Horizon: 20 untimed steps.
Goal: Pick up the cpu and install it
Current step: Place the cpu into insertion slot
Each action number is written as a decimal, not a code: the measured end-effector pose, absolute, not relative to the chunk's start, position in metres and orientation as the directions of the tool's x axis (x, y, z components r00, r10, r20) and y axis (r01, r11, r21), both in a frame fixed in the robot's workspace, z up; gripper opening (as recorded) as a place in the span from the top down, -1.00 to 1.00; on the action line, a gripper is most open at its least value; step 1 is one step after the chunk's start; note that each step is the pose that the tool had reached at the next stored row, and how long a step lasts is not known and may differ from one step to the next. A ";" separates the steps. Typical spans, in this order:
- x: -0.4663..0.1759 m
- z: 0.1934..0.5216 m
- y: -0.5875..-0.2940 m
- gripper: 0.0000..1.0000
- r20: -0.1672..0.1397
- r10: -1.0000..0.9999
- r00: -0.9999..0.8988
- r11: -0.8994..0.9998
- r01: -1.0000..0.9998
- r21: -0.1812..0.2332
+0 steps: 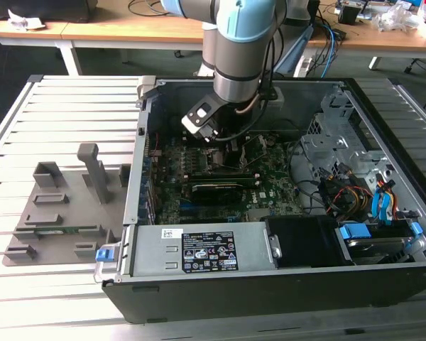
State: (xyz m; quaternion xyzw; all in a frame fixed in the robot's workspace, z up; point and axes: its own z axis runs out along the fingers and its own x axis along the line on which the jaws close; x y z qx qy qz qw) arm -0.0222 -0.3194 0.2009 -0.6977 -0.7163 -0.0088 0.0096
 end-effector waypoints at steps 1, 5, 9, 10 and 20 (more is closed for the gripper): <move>-0.022 0.200 -0.319 -0.08 0.026 0.999 -0.026 0.026 1.000 -0.001; -0.022 0.199 -0.319 -0.08 0.026 0.999 -0.026 0.026 1.000 -0.001; -0.022 0.199 -0.319 -0.24 0.026 0.999 -0.026 0.026 1.000 -0.001; -0.022 0.199 -0.319 -0.24 0.026 0.999 -0.026 0.026 1.000 -0.001; -0.022 0.226 -0.318 -0.24 0.021 0.999 -0.026 0.026 1.000 -0.001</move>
